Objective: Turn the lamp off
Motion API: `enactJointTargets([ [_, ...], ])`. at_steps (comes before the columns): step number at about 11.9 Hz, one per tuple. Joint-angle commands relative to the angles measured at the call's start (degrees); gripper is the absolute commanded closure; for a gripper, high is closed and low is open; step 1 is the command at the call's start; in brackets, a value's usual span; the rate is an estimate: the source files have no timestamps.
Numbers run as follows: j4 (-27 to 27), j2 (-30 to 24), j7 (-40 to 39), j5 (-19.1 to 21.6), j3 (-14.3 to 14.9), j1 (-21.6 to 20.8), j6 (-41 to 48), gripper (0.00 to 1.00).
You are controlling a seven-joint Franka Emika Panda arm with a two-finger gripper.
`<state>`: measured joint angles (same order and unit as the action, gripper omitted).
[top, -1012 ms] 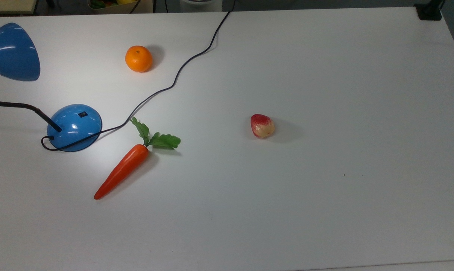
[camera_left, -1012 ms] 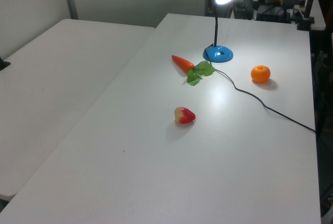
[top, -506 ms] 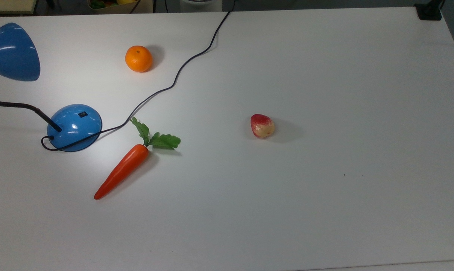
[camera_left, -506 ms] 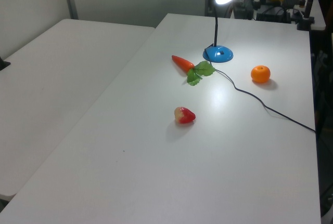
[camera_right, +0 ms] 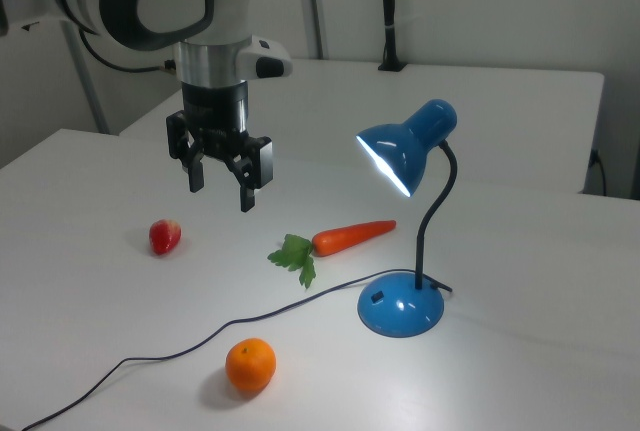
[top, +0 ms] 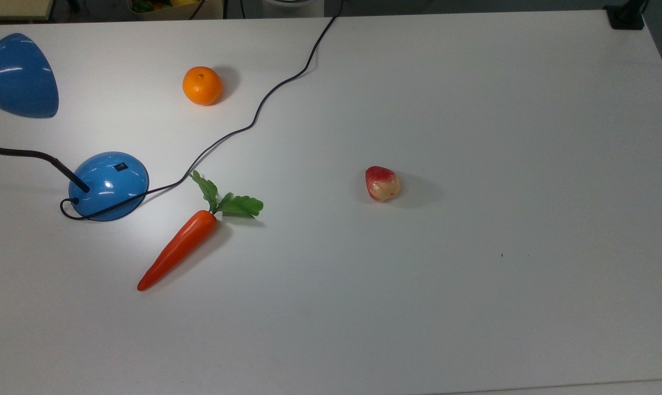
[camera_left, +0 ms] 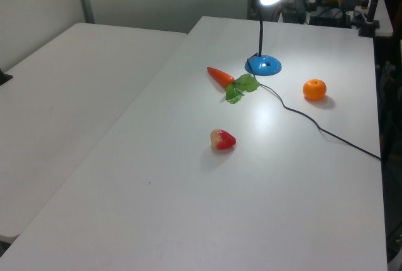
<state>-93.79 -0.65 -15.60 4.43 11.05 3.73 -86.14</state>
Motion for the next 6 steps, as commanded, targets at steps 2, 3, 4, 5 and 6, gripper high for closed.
enactJointTargets([
  [2, -0.52, -1.19, -3.38, 1.11, -0.15, 2.59, 1.15, 0.74],
  [3, -0.61, -1.54, -3.38, 1.54, -0.24, 3.12, 0.97, 0.9],
  [4, -0.69, -1.63, -3.29, 2.16, -0.33, 3.73, 0.71, 0.99],
  [5, -0.7, -1.63, -2.86, 2.6, -0.51, 4.26, 0.45, 1.0],
  [6, -0.87, -1.63, -2.42, 2.78, -0.51, 4.44, -0.16, 1.0],
])
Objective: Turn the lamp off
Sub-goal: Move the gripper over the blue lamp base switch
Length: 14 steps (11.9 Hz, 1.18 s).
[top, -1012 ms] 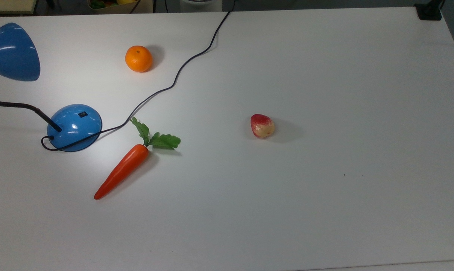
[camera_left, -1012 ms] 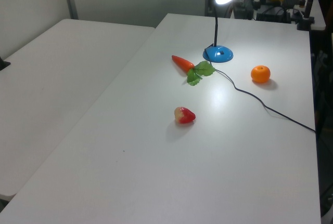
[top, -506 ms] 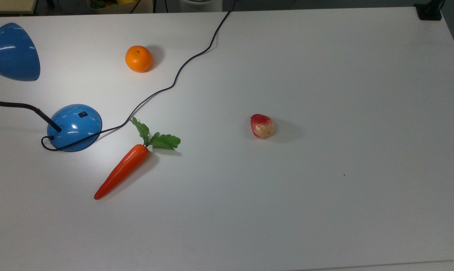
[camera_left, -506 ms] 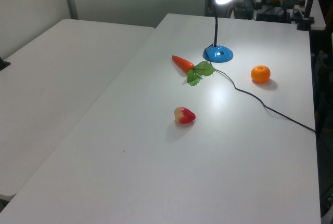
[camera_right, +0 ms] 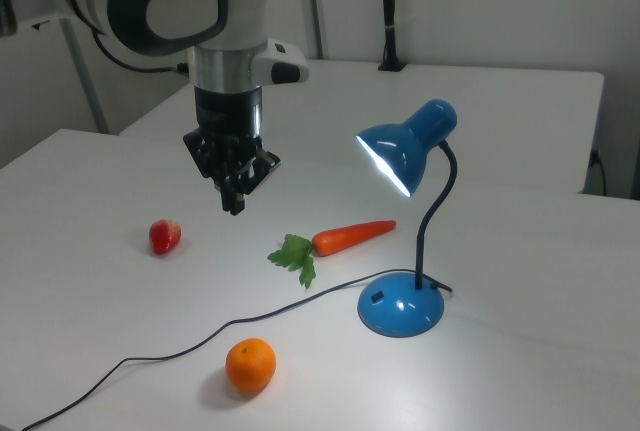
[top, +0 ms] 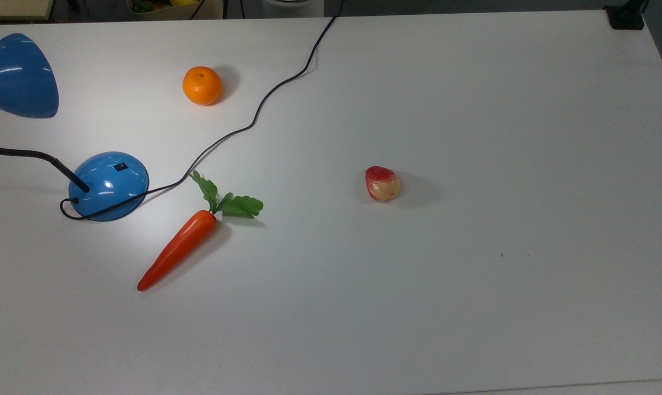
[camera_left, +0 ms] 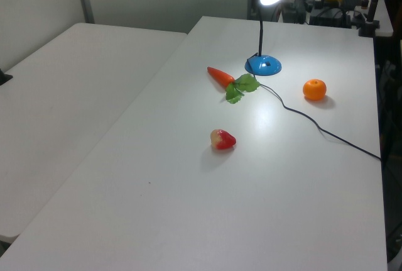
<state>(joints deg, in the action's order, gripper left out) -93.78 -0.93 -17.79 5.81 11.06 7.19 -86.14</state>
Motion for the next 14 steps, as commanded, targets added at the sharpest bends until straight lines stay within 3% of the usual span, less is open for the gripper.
enactJointTargets([
  [1, -1.92, -1.35, 0.73, 1.4, -0.6, 1.07, -1.74, 1.0],
  [2, -2.89, -1.44, 2.48, 1.83, -1.38, 2.2, -4.54, 1.0],
  [8, -8.52, -1.45, 15.65, 2.45, -13.76, 13.71, -18.52, 1.0],
  [14, -12.64, 2.07, 31.04, 1.57, -16.41, 15.66, -30.38, 1.0],
])
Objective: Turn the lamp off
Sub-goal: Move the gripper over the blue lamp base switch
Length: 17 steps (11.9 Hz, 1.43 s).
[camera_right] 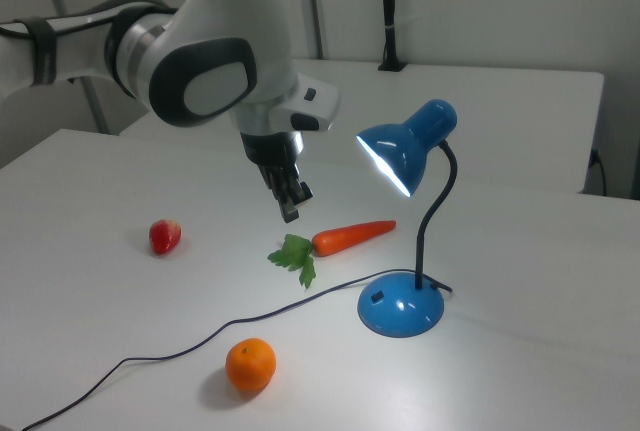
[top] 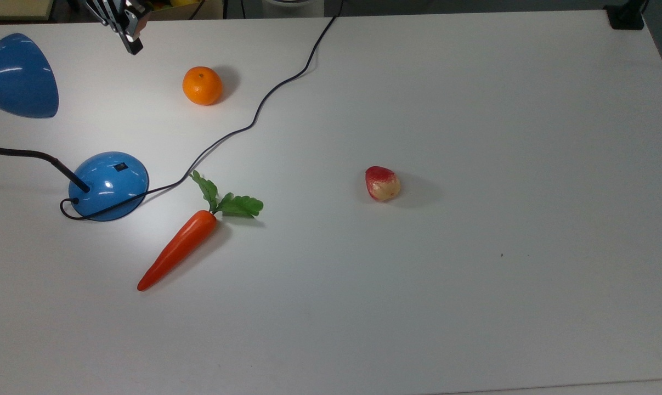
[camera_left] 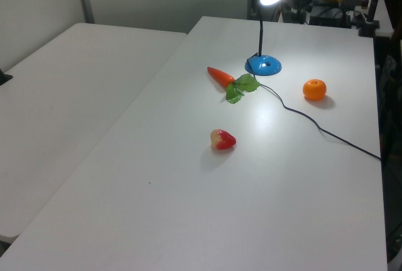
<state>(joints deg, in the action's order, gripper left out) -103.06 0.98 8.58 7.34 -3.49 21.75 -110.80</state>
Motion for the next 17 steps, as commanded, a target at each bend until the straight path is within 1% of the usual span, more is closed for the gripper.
enactJointTargets([
  [1, -4.16, 1.03, 5.21, -0.04, -1.88, 0.93, -8.01, 1.0],
  [5, -4.34, 5.16, 7.05, -1.27, -1.79, 0.75, -13.99, 1.0],
  [7, -4.34, 7.79, 9.42, -3.29, -1.79, 0.67, -17.94, 1.0],
  [9, -4.34, 10.96, 12.85, -6.27, -1.79, 0.58, -22.86, 1.0],
  [10, -4.43, 12.28, 13.65, -6.98, -1.79, 0.49, -25.06, 1.0],
  [12, -5.83, 12.99, 14.01, -8.21, -1.7, 0.66, -27.79, 1.0],
  [14, -7.33, 12.99, 14.09, -8.31, -1.7, 0.49, -30.52, 1.0],
  [17, -9.79, 13.78, 16.46, -8.4, -1.7, 0.31, -36.93, 1.0],
])
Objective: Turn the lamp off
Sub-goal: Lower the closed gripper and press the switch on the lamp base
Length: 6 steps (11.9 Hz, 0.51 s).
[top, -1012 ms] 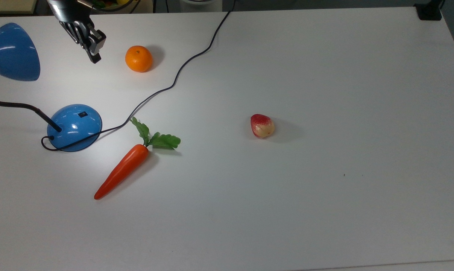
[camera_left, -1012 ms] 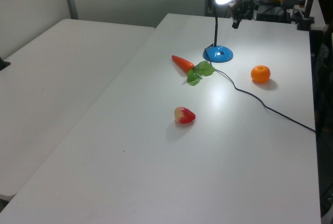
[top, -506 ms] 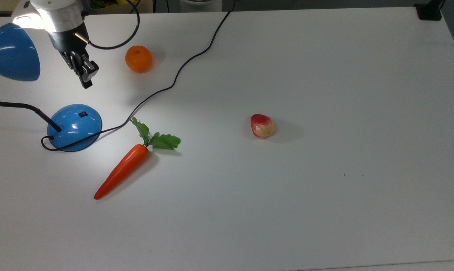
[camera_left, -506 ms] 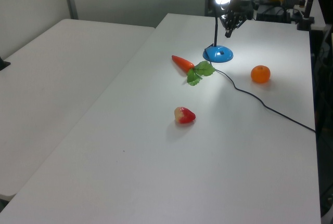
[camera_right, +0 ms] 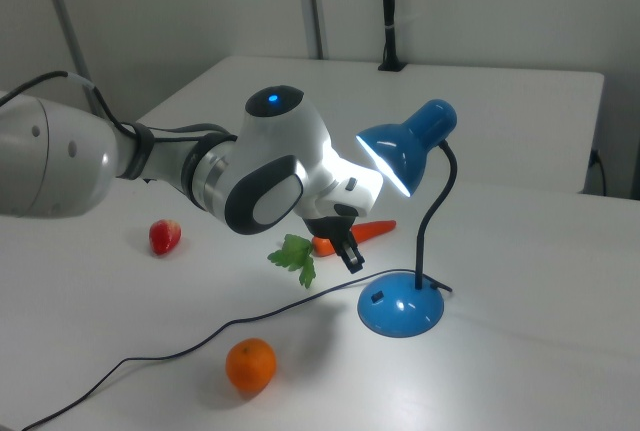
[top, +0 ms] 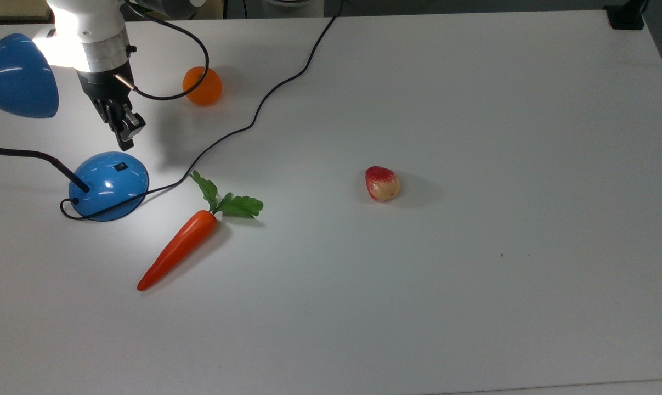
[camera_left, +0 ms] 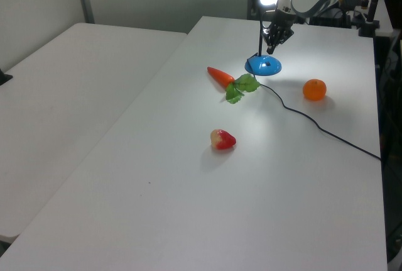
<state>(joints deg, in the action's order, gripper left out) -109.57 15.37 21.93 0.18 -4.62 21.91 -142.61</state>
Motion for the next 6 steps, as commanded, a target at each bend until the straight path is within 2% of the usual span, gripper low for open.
enactJointTargets([
  [1, -3.28, -0.43, 3.29, -1.33, -0.57, 0.15, -5.49, 1.0],
  [6, -3.45, 1.76, 4.44, -1.33, -0.31, 0.33, -9.0, 1.0],
])
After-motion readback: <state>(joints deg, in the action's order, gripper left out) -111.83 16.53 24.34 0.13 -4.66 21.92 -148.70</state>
